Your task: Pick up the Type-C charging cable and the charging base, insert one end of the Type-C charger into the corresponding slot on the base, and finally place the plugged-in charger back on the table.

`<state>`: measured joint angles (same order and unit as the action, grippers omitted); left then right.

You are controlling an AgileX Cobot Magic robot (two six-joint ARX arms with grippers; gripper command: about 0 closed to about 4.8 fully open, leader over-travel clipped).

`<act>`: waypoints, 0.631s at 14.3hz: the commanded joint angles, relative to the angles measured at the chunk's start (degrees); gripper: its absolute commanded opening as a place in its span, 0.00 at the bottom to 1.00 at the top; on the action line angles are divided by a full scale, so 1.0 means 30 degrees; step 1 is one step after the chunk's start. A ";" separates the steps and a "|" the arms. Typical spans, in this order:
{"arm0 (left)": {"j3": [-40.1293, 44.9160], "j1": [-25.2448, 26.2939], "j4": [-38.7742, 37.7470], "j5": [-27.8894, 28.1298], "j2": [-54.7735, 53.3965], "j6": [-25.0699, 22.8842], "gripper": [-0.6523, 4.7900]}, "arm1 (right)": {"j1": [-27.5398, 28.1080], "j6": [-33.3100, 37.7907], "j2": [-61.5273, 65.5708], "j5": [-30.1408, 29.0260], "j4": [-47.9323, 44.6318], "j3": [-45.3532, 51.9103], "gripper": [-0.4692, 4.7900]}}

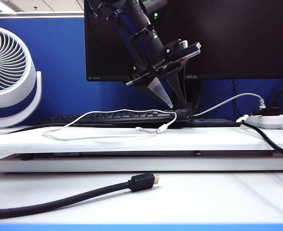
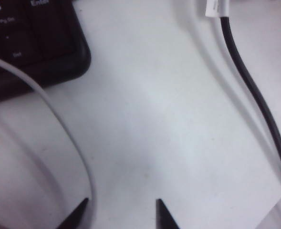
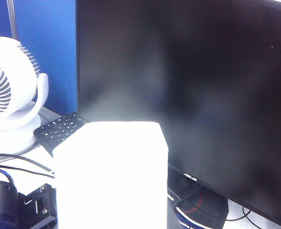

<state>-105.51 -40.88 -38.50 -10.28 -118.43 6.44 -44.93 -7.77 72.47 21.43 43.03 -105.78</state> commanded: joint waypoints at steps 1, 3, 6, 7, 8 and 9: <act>-0.0080 -0.0007 -0.0430 0.0284 0.0080 -0.1668 0.30 | -0.0036 0.0095 -0.0124 0.0015 -0.0408 -0.0095 0.09; -0.0058 0.0044 -0.0852 0.1282 0.0080 -0.3344 0.29 | -0.0036 0.0102 -0.0124 0.0015 -0.0408 -0.0095 0.09; -0.0036 0.0197 -0.1399 0.1202 -0.0029 -0.4590 0.29 | -0.0036 0.0102 -0.0117 0.0007 -0.0415 -0.0095 0.09; -0.0029 0.0197 -0.1588 0.1195 -0.0073 -0.4998 0.29 | -0.0036 0.0102 -0.0117 0.0007 -0.0415 -0.0095 0.09; -0.0029 0.0197 -0.1734 0.0896 -0.0124 -0.5180 0.29 | -0.0036 0.0102 -0.0117 0.0007 -0.0415 -0.0095 0.09; -0.0029 0.0197 -0.1887 -0.0175 -0.0168 -0.5173 0.29 | -0.0036 0.0102 -0.0117 0.0007 -0.0415 -0.0095 0.09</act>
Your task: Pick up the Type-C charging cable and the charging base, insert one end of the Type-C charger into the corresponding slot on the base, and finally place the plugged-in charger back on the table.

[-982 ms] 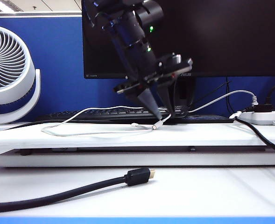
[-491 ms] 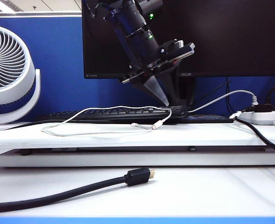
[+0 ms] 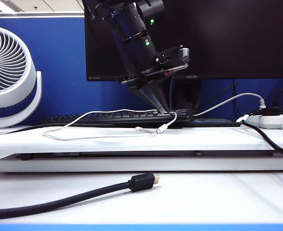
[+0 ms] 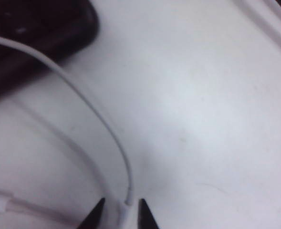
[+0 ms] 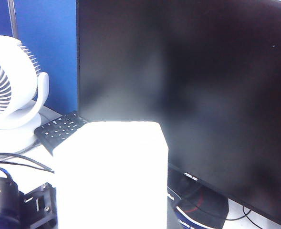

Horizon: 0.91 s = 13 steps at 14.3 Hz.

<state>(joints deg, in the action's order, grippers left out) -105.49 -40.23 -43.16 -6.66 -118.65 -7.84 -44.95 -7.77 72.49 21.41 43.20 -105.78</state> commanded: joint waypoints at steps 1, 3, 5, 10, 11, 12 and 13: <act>-0.0036 -0.0036 -0.0364 -0.1596 -0.0095 -0.0430 0.29 | -0.0029 0.0102 -0.0124 0.0015 -0.0466 -0.0095 0.09; -0.0036 -0.0058 -0.0372 -0.1559 -0.0131 -0.0474 0.38 | -0.0029 0.0102 -0.0131 -0.0007 -0.0466 -0.0095 0.09; -0.0044 -0.0058 -0.0474 -0.1195 -0.0306 -0.0648 0.40 | -0.0036 0.0102 -0.0131 -0.0051 -0.0466 -0.0095 0.09; -0.0044 -0.0066 -0.0787 -0.1224 -0.0765 -0.0903 0.39 | -0.0029 0.0102 -0.0124 -0.0051 -0.0459 -0.0095 0.09; -0.0044 -0.0066 -0.0743 -0.1217 -0.0809 -0.0903 0.39 | -0.0029 0.0102 -0.0124 -0.0044 -0.0452 -0.0095 0.09; -0.0044 -0.0066 -0.0627 -0.1224 -0.0867 -0.0903 0.39 | -0.0029 0.0102 -0.0124 -0.0044 -0.0452 -0.0095 0.09; -0.0044 -0.0066 -0.0444 -0.1231 -0.0925 -0.0896 0.39 | -0.0029 0.0102 -0.0124 -0.0044 -0.0452 -0.0095 0.09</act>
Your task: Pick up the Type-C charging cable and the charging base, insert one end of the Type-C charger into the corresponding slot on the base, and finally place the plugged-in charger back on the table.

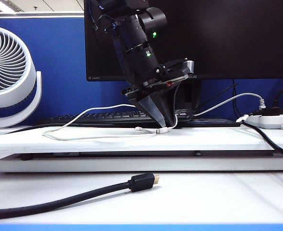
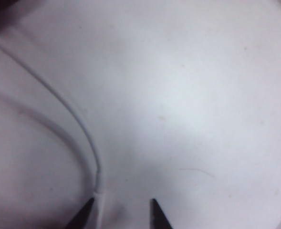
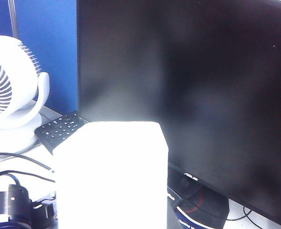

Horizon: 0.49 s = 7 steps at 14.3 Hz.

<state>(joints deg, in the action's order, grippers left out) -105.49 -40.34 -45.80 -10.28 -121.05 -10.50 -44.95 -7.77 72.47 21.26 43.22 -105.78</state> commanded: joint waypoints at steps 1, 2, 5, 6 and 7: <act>-0.0051 -0.0036 0.0459 -0.0015 -0.0189 -0.0007 0.39 | -0.0029 0.0102 -0.0117 0.0007 -0.0459 -0.0095 0.09; -0.0044 -0.0029 0.0452 0.0007 -0.0226 -0.0015 0.39 | -0.0029 0.0102 -0.0117 0.0007 -0.0459 -0.0095 0.09; -0.0051 -0.0036 0.0882 0.0015 -0.0240 -0.0015 0.38 | -0.0029 0.0102 -0.0117 0.0007 -0.0444 -0.0095 0.09; -0.0044 -0.0029 0.0962 0.0029 -0.0240 -0.0015 0.38 | -0.0029 0.0102 -0.0117 0.0007 -0.0430 -0.0095 0.09; -0.0044 -0.0029 0.1049 0.0058 -0.0248 -0.0022 0.33 | -0.0029 0.0102 -0.0117 0.0007 -0.0408 -0.0095 0.09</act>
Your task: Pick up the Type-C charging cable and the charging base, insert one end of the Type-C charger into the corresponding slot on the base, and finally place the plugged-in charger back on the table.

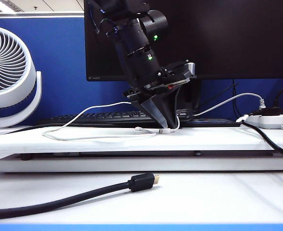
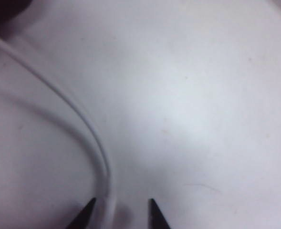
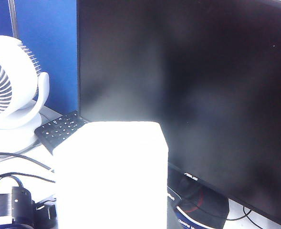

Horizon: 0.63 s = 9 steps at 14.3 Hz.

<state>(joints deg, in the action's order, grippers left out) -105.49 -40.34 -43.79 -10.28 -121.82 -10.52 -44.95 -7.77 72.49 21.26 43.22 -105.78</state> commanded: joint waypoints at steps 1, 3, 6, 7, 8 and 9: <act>-0.0044 -0.0036 0.0393 0.0058 0.0007 -0.0007 0.33 | -0.0029 0.0102 -0.0124 0.0007 -0.0401 -0.0095 0.09; -0.0044 -0.0051 0.0401 0.0051 -0.0073 -0.0007 0.33 | -0.0029 0.0102 -0.0124 0.0007 -0.0393 -0.0095 0.09; -0.0044 -0.0248 0.0350 -0.0517 -0.0189 -0.0029 0.11 | -0.0029 0.0102 -0.0131 0.0007 -0.0306 -0.0095 0.09; -0.0117 -0.0255 0.0357 -0.1501 -0.0175 0.0000 0.11 | -0.0029 0.0102 -0.0131 0.0007 -0.0226 -0.0095 0.09; -0.0342 -0.0182 0.0226 -0.2710 -0.0124 0.0131 0.11 | -0.0029 0.0102 -0.0131 0.0007 -0.0124 -0.0095 0.09; -0.0583 -0.0044 0.0204 -0.3621 -0.0058 0.0568 0.11 | -0.0029 0.0102 -0.0138 0.0007 -0.0044 -0.0095 0.09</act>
<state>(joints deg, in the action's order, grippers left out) -106.13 -40.82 -43.55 -17.28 -122.48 -10.35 -44.95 -7.77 72.47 21.26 43.94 -105.78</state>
